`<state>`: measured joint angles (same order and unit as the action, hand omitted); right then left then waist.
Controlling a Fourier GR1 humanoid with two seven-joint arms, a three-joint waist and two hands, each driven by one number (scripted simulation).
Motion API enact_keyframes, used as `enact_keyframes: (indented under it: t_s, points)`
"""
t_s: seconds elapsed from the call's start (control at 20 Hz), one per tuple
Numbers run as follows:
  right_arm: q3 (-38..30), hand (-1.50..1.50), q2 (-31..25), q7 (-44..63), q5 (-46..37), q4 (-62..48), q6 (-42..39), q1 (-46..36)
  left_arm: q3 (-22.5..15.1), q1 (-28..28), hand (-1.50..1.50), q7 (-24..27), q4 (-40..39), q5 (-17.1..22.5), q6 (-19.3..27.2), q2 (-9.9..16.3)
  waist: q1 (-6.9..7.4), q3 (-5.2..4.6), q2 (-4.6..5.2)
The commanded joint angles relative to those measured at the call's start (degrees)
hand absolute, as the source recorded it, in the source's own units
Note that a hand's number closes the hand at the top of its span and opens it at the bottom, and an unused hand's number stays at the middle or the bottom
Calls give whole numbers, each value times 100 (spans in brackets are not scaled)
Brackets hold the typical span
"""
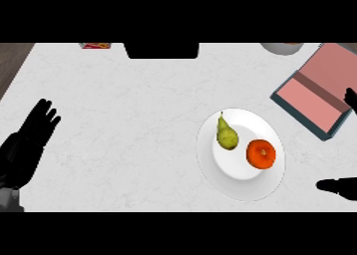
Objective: Pick the squash from the plate and place it in the cardboard box
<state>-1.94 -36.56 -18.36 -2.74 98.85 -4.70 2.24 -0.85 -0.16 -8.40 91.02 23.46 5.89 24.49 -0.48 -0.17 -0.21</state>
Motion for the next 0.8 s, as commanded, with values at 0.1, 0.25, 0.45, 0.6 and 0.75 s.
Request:
enact_keyframes:
  t_s: [0.1,0.25,0.45,0.6,0.75]
  points:
    - [620,-150,-1070,1658,-1367,705,-380,53,146,-6,0,-149,123,136,-186,197,84,-15,-10]
    - [1109,-150,-1120,2659,-1797,1019,-676,-267,-44,-83,0,-87,65,-116,16,-11,120,-7,22]
    - [1647,-150,-964,3883,-1776,1192,-1430,-770,-58,-287,0,138,-299,-105,-96,-236,111,-1,42]
    - [1866,-150,-657,4775,-1663,1282,-1923,-1207,-14,-249,0,-252,127,-139,-7,-103,121,9,18]
    - [1952,-150,-261,5134,-1434,1035,-2226,-1312,233,-10,0,-153,153,-117,-137,1,104,12,17]
